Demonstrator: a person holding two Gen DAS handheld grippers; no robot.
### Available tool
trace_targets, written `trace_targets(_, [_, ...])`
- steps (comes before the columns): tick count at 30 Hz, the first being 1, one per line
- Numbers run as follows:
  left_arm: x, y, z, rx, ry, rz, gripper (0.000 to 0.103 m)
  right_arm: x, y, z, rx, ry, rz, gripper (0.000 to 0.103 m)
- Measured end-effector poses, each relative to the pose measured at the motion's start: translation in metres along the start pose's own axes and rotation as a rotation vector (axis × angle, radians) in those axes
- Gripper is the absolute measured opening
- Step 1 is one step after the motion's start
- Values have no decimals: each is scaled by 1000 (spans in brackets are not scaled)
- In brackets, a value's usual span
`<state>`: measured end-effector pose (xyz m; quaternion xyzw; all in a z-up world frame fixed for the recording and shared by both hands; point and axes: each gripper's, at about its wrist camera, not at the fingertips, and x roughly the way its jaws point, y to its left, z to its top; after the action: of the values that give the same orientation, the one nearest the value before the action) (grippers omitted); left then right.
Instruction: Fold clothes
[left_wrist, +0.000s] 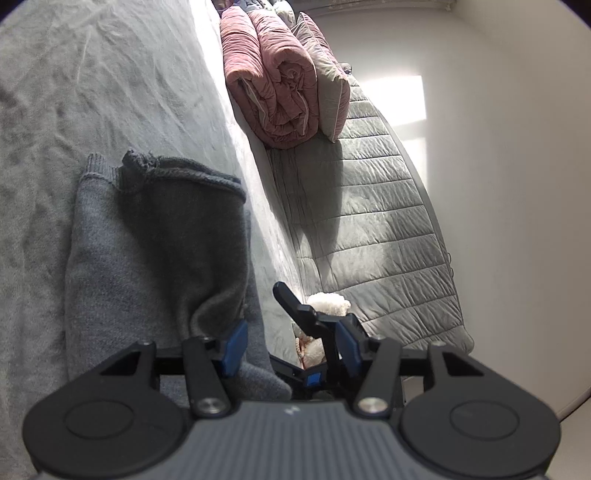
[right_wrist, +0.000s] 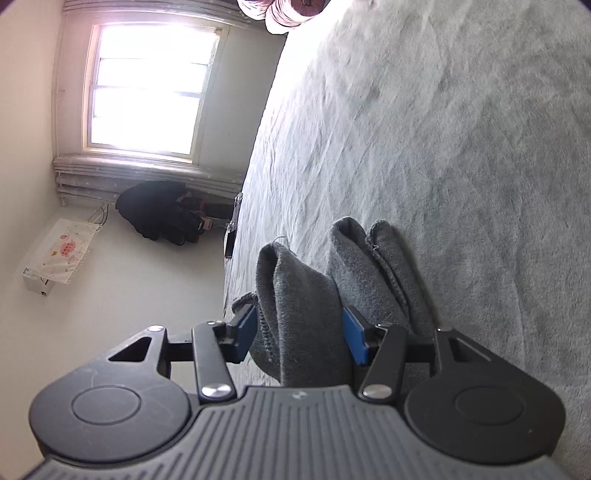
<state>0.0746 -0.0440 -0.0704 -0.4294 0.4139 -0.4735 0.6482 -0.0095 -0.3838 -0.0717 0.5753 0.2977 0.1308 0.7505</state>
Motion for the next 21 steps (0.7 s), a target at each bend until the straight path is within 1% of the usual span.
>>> trace_targets(3, [-11, -2, 0, 33, -26, 11, 53, 7, 15, 0, -69, -15, -31, 56])
trace_targets(5, [-15, -2, -1, 59, -30, 24, 53, 10, 31, -4, -163, -40, -73, 56])
trace_targets(7, [-12, 1, -7, 72, -1, 30, 53, 13, 47, -7, -255, -65, -109, 56])
trace_targets(10, [1, 6, -20, 102, 63, 24, 53, 16, 61, -13, -360, -87, -104, 56])
trace_targets(13, [15, 6, -34, 161, 118, 34, 52, 17, 64, -16, -406, -47, -48, 55])
trace_targets(14, [19, 6, -38, 181, 135, 40, 51, 19, 64, -16, -419, -31, -48, 55])
trace_targets(17, [25, 1, -46, 231, 169, 53, 51, 41, 64, -5, -478, 0, -124, 54])
trace_targets(18, [27, 0, -48, 245, 177, 56, 51, 47, 62, -6, -501, 4, -164, 54])
trace_targets(21, [26, -2, -48, 259, 183, 58, 51, 53, 57, -12, -556, 17, -245, 53])
